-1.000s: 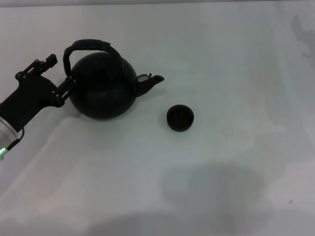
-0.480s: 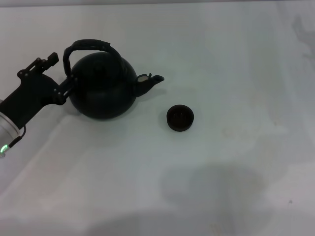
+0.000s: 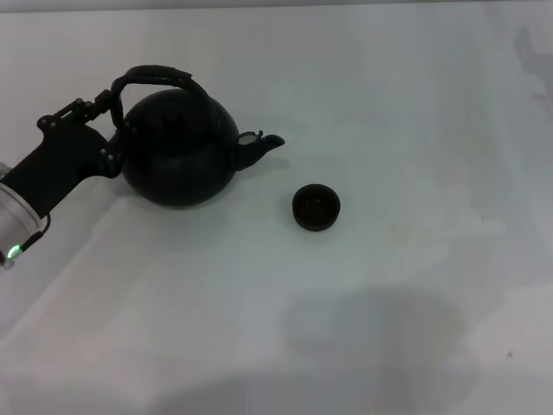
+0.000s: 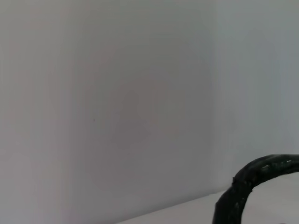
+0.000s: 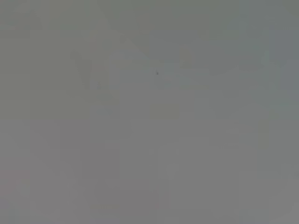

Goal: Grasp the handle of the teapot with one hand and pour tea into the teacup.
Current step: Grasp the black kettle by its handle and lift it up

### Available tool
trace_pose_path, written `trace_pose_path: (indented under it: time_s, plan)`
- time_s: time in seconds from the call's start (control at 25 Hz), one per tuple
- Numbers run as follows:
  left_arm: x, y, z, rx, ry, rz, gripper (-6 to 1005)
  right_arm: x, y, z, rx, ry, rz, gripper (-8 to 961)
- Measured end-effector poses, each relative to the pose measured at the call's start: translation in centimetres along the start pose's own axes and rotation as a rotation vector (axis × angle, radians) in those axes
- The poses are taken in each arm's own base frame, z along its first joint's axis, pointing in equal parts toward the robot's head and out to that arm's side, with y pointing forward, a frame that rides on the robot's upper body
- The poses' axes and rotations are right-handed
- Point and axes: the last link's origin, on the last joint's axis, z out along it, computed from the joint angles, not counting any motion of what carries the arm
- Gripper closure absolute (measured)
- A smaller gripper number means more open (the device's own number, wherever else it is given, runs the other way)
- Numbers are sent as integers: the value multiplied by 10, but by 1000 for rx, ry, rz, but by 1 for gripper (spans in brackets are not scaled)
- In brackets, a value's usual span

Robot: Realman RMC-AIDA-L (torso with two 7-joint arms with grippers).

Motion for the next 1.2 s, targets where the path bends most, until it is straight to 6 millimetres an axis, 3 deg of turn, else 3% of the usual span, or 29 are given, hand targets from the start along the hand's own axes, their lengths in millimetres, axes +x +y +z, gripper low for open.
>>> trace_pose_path:
  time_s: [0.2,0.4,0.64,1.2]
  plan:
    - [0,-2,1,8,-6,4,482,-2,1,1,-3,-4,-2,91]
    - [-1,-4,3,18,-18,7,700,-3,1,2,-4,-7,-4,91]
    - [0,-4,5,17,-18,21,837,-4,1,2,-4,-9,-5,91]
    - [17,-7,14,7,56,44,875,-2,-4,0,13,-9,4,91]
